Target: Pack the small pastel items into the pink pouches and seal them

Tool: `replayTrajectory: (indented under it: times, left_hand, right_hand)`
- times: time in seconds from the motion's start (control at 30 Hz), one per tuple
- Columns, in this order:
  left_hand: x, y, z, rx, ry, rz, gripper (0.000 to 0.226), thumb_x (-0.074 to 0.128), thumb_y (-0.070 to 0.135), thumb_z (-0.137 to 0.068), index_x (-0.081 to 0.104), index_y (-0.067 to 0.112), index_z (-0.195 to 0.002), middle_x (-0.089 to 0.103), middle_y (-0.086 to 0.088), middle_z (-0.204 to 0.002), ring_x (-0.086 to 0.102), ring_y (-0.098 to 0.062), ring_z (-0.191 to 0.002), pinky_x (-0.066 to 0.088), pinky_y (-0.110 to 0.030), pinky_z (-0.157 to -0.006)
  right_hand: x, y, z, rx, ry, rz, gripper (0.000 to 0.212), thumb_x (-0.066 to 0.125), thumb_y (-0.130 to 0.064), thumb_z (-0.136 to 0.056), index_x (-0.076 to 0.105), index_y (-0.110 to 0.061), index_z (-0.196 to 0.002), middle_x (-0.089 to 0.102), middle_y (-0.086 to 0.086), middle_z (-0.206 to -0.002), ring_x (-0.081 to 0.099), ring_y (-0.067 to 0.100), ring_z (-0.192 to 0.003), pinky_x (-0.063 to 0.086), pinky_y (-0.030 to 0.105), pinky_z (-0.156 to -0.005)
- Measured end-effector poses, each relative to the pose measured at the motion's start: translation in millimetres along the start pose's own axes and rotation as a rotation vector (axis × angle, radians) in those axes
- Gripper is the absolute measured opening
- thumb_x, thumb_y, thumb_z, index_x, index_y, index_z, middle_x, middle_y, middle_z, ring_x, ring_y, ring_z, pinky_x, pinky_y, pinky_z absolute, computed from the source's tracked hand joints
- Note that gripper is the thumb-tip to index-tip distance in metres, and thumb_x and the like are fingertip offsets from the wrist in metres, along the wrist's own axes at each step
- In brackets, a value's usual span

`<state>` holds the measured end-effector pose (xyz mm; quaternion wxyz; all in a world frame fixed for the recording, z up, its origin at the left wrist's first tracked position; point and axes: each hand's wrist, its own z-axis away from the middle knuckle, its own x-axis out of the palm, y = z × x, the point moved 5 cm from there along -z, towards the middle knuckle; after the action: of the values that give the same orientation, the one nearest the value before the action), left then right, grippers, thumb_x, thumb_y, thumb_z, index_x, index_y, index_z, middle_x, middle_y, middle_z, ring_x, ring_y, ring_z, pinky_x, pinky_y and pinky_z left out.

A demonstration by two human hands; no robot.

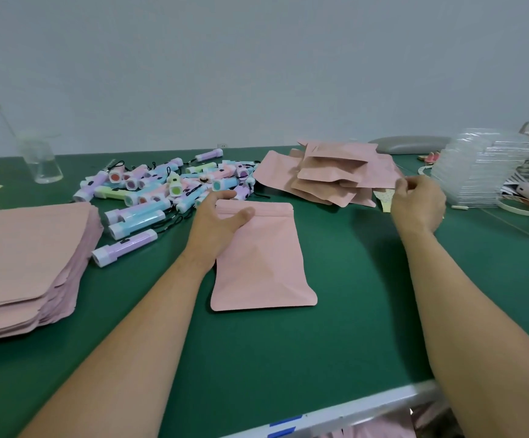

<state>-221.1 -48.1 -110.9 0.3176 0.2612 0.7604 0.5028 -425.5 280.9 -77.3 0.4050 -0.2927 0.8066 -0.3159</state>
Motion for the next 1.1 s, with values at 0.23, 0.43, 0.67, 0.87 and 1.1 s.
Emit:
replayTrajectory:
  times: [0.23,0.43,0.67,0.87,1.1]
  left_hand:
    - [-2.1,1.9,2.6,-0.066,0.029,0.071,0.062,0.083,0.027,-0.09,0.054,0.027,-0.145,0.045,0.013,-0.149,0.038,-0.007,-0.134,0.036,-0.03,-0.11]
    - [-8.4,8.1,9.2,-0.05,0.039,0.13,0.032,0.083,0.015,-0.089,0.071,0.023,-0.118,0.069,0.012,-0.123,0.06,-0.018,-0.129,0.047,-0.05,-0.114]
    - [-9.1,7.7,8.2,-0.095,0.026,0.164,0.033,0.071,0.002,-0.09,0.073,0.024,-0.115,0.07,0.003,-0.128,0.063,-0.022,-0.126,0.052,-0.05,-0.11]
    - [-10.8,2.5,5.0,-0.126,0.084,0.164,0.049,0.073,0.005,-0.093,0.06,0.024,-0.137,0.058,0.001,-0.144,0.055,-0.019,-0.13,0.053,-0.031,-0.1]
    - [-10.7,-0.5,4.6,-0.139,0.095,0.133,0.055,0.073,0.007,-0.093,0.044,0.035,-0.131,0.059,0.001,-0.14,0.061,-0.015,-0.12,0.052,-0.022,-0.088]
  right_hand:
    - [32.7,-101.3,96.2,0.011,-0.857,-0.699,0.007,0.074,-0.023,-0.091,0.08,-0.019,-0.093,0.068,-0.009,-0.077,0.055,0.01,-0.07,0.041,0.022,-0.058]
    - [46.1,-122.7,149.3,-0.149,-1.131,-0.544,0.008,0.077,-0.024,-0.091,0.084,-0.019,-0.089,0.067,-0.007,-0.073,0.05,0.015,-0.075,0.038,0.026,-0.064]
    - [43.9,-126.0,150.0,-0.271,-1.136,-0.455,0.01,0.073,-0.02,-0.096,0.083,-0.017,-0.095,0.072,-0.019,-0.071,0.055,-0.004,-0.061,0.04,0.009,-0.059]
    - [43.9,-130.2,154.1,-0.454,-1.113,-0.32,0.012,0.073,-0.025,-0.095,0.082,-0.021,-0.087,0.076,-0.014,-0.083,0.061,-0.001,-0.07,0.047,0.014,-0.068]
    - [52.6,-125.5,160.0,-0.505,-1.172,-0.175,0.011,0.079,-0.036,-0.09,0.081,-0.031,-0.081,0.073,-0.021,-0.078,0.059,-0.005,-0.068,0.041,0.008,-0.061]
